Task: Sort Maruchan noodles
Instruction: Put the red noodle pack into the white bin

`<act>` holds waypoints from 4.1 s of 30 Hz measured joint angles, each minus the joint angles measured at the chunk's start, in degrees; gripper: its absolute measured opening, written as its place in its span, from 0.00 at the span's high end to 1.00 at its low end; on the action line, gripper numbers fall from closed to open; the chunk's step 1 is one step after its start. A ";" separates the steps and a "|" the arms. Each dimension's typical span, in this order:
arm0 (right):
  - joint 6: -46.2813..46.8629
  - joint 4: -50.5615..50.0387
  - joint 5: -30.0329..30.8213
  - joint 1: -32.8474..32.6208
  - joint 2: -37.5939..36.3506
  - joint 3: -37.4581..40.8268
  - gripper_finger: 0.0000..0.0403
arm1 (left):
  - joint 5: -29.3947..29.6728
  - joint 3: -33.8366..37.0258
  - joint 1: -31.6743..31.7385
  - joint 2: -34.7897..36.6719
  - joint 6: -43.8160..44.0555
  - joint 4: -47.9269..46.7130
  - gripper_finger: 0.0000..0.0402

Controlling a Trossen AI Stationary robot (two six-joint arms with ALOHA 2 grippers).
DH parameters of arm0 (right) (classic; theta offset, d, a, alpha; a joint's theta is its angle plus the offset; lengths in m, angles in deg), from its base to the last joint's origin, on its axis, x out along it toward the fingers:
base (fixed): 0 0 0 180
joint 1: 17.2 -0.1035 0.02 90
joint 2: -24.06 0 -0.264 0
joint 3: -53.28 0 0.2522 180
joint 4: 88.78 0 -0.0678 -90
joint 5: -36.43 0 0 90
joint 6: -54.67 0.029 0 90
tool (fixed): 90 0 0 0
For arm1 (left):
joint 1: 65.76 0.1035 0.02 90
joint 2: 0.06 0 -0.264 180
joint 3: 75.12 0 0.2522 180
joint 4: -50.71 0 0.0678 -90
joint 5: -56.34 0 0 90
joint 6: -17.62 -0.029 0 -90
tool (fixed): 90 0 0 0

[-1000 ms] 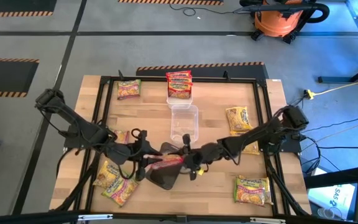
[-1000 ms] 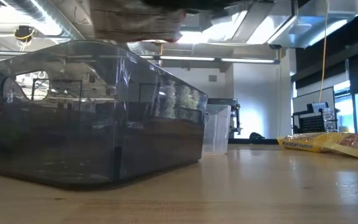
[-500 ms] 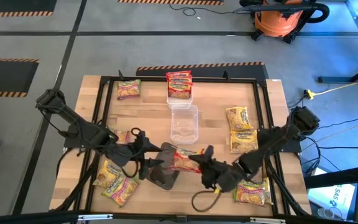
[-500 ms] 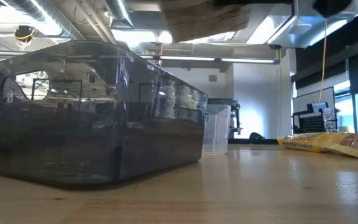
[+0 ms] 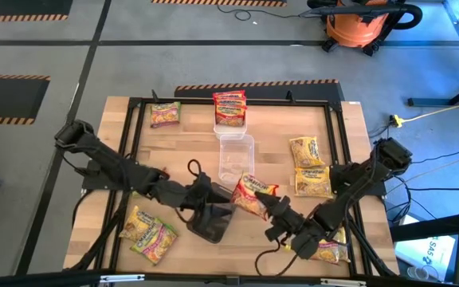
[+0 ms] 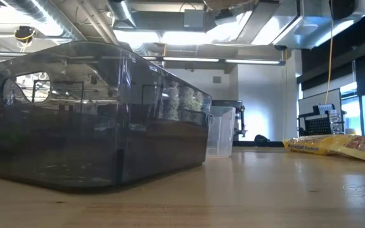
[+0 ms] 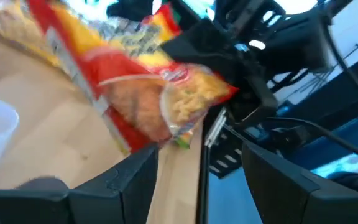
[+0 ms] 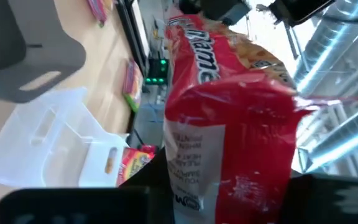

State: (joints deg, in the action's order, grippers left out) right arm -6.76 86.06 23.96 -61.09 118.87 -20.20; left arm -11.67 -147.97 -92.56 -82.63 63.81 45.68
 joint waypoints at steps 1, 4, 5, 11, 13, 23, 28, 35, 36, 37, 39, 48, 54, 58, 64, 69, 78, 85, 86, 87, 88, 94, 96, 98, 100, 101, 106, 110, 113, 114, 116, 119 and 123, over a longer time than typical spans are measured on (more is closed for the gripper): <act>-1.61 1.12 0.08 -0.31 0.00 0.01 0.79 | -0.78 0.00 0.42 -0.02 0.84 -0.18 0.44; -4.03 3.70 -0.67 -1.68 -0.02 0.00 0.79 | -1.41 0.00 1.47 -0.02 1.87 -0.39 0.44; -4.40 4.01 -0.77 -2.01 -0.02 0.00 0.79 | -1.42 0.00 1.74 -0.02 2.18 -0.46 0.44; -4.93 3.98 -0.68 -3.42 -0.02 0.00 0.79 | -3.07 0.00 3.93 -0.02 4.05 -0.47 0.44; -5.03 4.03 -1.09 -3.34 -0.02 0.00 0.79 | -5.02 0.00 4.72 -0.04 5.68 -0.49 0.44; -12.89 11.12 -8.89 1.12 0.04 0.04 0.79 | -12.37 0.00 6.79 -3.21 9.39 3.84 0.44; -12.76 11.17 -10.71 2.34 -0.09 0.02 0.79 | -12.22 0.24 6.69 -3.08 7.86 6.79 0.44; -12.75 12.30 -12.23 2.46 -0.15 0.00 0.78 | -13.77 0.24 7.02 -2.99 7.62 6.37 0.45; -12.68 12.06 -12.59 2.46 -0.15 0.00 0.77 | -14.00 0.24 7.04 -3.04 7.58 6.32 0.47; -12.58 11.91 -13.12 2.46 -0.15 0.00 0.76 | -14.01 0.24 7.04 -3.07 7.53 6.26 0.48; -12.09 12.34 -14.80 2.53 -0.09 0.00 0.72 | -14.03 0.24 7.04 -3.13 6.98 6.61 0.52; -10.73 13.29 -14.36 2.72 -0.02 0.00 0.49 | -12.88 0.16 7.40 -3.09 5.44 8.29 0.66; -10.82 14.91 -13.68 1.93 0.07 -0.02 0.37 | -12.07 -0.02 7.98 -1.38 2.52 8.61 0.67; -10.75 15.50 -12.80 1.69 0.09 -0.02 0.35 | -11.35 -0.15 9.07 -0.40 0.51 8.70 0.68; -10.81 15.94 -12.17 1.67 0.07 -0.04 0.35 | -11.54 -0.13 10.50 1.11 -1.87 9.20 0.68; -11.01 15.80 -10.19 1.63 0.07 -0.04 0.34 | -13.23 -0.11 10.71 1.11 -2.76 9.04 0.71; -11.16 16.02 -5.93 1.59 0.07 -0.04 0.34 | -11.29 -0.07 10.94 1.94 -8.27 9.05 0.74; -11.26 17.82 -3.43 1.61 0.07 -0.08 0.34 | -9.53 0.04 11.16 3.83 -12.00 9.11 0.74; -11.42 18.11 -3.34 1.61 0.07 -0.09 0.34 | -9.47 0.06 11.25 4.25 -12.24 9.07 0.74; -11.62 18.42 -3.14 1.60 0.07 -0.09 0.34 | -9.35 0.13 11.33 4.71 -12.56 9.04 0.74; -11.85 18.56 -2.91 1.56 0.07 -0.07 0.34 | -9.01 0.13 11.36 5.18 -12.99 9.41 0.74; -13.96 20.00 -3.23 1.54 0.02 0.02 0.34 | -7.89 0.11 12.22 7.91 -13.87 7.20 0.74; -14.08 20.58 -3.70 1.54 0.02 0.02 0.34 | -7.07 -0.07 12.68 8.71 -14.69 7.46 0.74; -14.67 21.47 -3.68 1.54 0.03 0.02 0.34 | -6.41 -0.09 13.16 9.87 -15.68 6.28 0.74; -14.23 21.95 -3.72 1.50 0.02 0.02 0.34 | -6.45 -0.09 13.80 10.97 -16.87 6.14 0.74; -13.54 21.80 -3.74 1.50 0.02 0.02 0.34 | -6.47 -0.09 14.16 11.90 -17.74 5.40 0.74; -2.54 21.50 -3.92 1.57 -0.01 0.02 0.34 | -6.22 -0.07 14.85 15.72 -25.57 2.13 0.74; 13.78 14.41 -9.57 3.29 -1.36 0.00 0.34 | -4.67 -0.07 14.75 17.93 -30.04 -3.03 0.74; 31.51 4.14 -19.20 6.52 -3.76 -0.03 0.34 | -4.12 -0.07 14.82 18.56 -31.28 -6.61 0.74; 37.63 0.02 -23.44 8.00 -4.69 -0.01 0.34 | -3.92 -0.07 14.82 18.66 -31.38 -7.66 0.74; 48.25 -5.55 -32.02 11.32 -5.67 0.04 0.34 | -3.55 -0.07 14.78 18.73 -31.38 -9.74 0.74; 58.44 -12.12 -41.98 15.58 -6.58 0.04 0.34 | -3.17 -0.02 14.80 18.67 -31.40 -12.93 0.74; 65.29 -19.09 -48.74 18.26 -6.82 0.06 0.34 | -2.54 0.00 14.31 18.53 -31.57 -16.99 0.74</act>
State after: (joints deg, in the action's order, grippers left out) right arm 58.53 66.97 -24.78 -42.84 112.05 -20.14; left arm -14.22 -147.97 -78.25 -64.10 32.24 28.69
